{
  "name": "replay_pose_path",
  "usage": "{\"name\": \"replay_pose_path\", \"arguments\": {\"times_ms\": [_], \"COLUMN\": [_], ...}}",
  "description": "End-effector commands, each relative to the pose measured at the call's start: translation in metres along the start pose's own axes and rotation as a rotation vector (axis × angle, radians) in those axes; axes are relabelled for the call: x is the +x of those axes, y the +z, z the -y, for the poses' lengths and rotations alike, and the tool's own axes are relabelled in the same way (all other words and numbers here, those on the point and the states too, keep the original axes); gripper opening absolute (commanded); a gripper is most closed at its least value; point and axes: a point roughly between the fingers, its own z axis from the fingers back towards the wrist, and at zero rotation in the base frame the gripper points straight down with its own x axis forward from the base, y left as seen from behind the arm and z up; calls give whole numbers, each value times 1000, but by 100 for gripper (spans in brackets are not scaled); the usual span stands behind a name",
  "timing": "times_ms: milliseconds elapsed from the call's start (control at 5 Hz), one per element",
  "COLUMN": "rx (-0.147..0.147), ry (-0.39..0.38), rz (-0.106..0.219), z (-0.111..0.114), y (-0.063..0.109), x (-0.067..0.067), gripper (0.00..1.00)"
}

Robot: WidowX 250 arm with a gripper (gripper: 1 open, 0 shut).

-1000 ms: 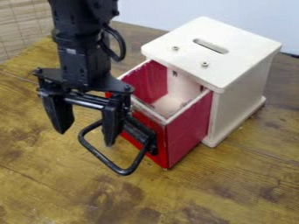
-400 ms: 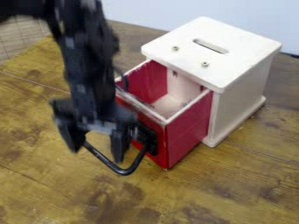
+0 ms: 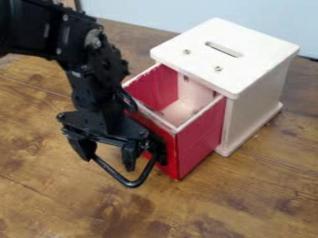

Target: Close the drawer

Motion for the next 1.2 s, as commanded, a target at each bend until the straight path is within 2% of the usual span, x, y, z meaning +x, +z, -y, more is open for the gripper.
{"name": "replay_pose_path", "arguments": {"times_ms": [0,200,600,800,1000], "rx": [32,54,104,125,122], "ry": [8,43,176,237,275], "rz": [-79,-82,-94,-101,-103], "z": [-3,-14,-17,-18,-10], "y": [-34,-40,-59,-39,-24], "x": [-17,-15,-17,-11,0], "gripper": [100,100,100,100,100]}}
